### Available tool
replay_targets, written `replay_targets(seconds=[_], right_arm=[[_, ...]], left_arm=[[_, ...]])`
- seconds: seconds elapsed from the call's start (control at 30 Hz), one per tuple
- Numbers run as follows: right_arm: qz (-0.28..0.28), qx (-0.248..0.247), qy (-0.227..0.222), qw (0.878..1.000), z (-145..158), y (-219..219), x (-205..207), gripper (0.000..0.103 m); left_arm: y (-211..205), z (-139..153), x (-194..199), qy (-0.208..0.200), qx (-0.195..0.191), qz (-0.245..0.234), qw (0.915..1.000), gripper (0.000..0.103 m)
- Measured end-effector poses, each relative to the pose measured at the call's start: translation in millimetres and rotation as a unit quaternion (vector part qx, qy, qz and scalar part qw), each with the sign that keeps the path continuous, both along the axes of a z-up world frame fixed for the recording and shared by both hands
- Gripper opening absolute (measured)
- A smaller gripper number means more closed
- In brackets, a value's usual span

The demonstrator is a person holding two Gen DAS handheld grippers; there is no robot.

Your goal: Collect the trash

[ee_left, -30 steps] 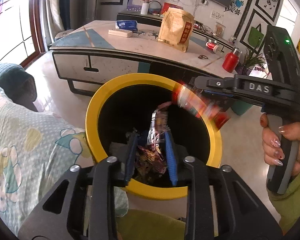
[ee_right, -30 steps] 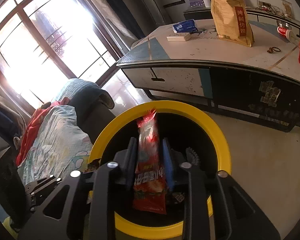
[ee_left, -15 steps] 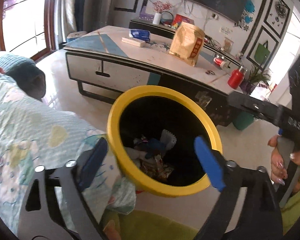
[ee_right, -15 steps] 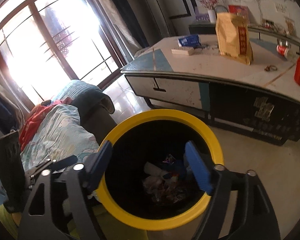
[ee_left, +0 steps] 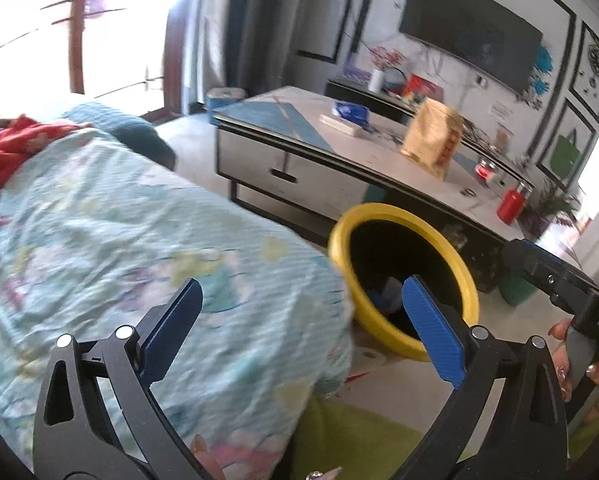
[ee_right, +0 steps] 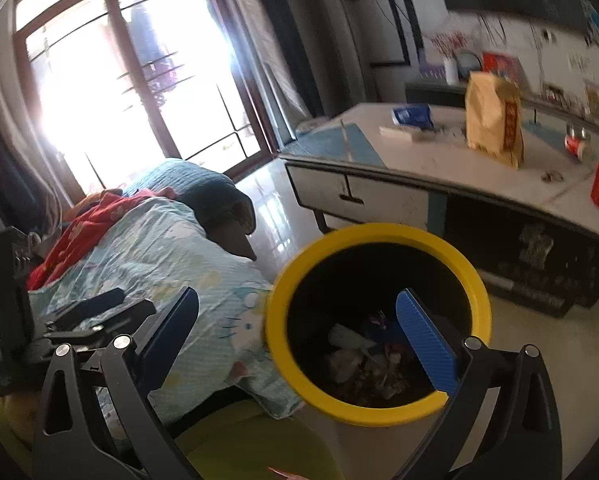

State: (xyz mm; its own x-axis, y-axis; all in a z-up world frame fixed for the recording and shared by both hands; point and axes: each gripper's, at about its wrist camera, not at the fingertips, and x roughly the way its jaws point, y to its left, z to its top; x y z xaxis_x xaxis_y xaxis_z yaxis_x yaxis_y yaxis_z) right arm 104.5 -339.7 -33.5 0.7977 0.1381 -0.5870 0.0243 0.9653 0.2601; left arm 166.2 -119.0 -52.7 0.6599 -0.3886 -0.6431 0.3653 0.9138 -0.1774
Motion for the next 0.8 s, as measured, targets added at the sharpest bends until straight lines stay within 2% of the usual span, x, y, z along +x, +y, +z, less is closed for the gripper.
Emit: replay_targets(seconds=[0.33,0.6,0.8], right_arm=[[0.034,-0.040,-0.054,0.997,3,72,-20,0.097],[0.047,-0.079,-0.135,0.987,7,116,-48,0.097],[0.038,-0.091,-0.192,0.976,9,130,-71,0.097]], left_arm=[[69,19,-45,-0.051,-0.008,0.077,0.9957,0.092],[105,27,-87,-0.101,0.001,0.127,0.9867,0.092],[120,28,-115,-0.138,-0.012,0.153,0.9785,0.092]])
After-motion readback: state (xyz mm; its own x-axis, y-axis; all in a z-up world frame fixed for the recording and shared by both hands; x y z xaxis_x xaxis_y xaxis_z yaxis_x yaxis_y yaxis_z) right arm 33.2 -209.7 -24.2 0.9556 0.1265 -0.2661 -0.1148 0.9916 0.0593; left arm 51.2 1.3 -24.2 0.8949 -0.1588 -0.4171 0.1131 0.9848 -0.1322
